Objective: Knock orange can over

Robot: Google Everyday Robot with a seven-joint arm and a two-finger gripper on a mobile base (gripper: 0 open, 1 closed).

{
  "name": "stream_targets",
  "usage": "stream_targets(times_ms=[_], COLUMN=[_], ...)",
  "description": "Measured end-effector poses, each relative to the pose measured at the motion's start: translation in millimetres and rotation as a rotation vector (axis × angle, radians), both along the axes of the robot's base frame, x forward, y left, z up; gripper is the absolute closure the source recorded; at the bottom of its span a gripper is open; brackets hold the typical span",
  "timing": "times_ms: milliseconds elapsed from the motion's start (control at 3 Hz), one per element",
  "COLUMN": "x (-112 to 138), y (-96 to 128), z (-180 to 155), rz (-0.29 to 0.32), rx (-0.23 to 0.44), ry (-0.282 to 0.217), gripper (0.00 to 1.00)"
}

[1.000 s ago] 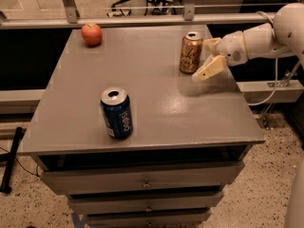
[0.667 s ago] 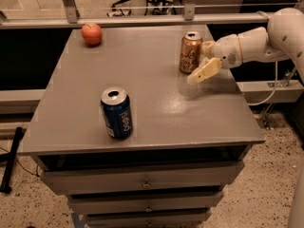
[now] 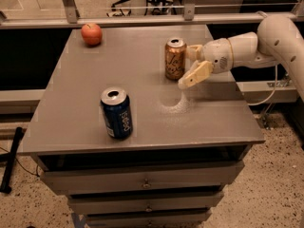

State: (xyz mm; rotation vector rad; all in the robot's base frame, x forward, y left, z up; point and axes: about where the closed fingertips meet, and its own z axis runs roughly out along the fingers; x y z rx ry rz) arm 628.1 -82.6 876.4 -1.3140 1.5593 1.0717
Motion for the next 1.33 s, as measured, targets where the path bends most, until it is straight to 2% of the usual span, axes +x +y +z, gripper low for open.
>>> stream_targets(times_ms=[667,1333], x=[-27,-31], y=[26,30], z=[27,33], rz=[0.099,0.120], rx=[0.086,0.094], ry=[-0.014,-0.034], gripper=[0.00,0.00])
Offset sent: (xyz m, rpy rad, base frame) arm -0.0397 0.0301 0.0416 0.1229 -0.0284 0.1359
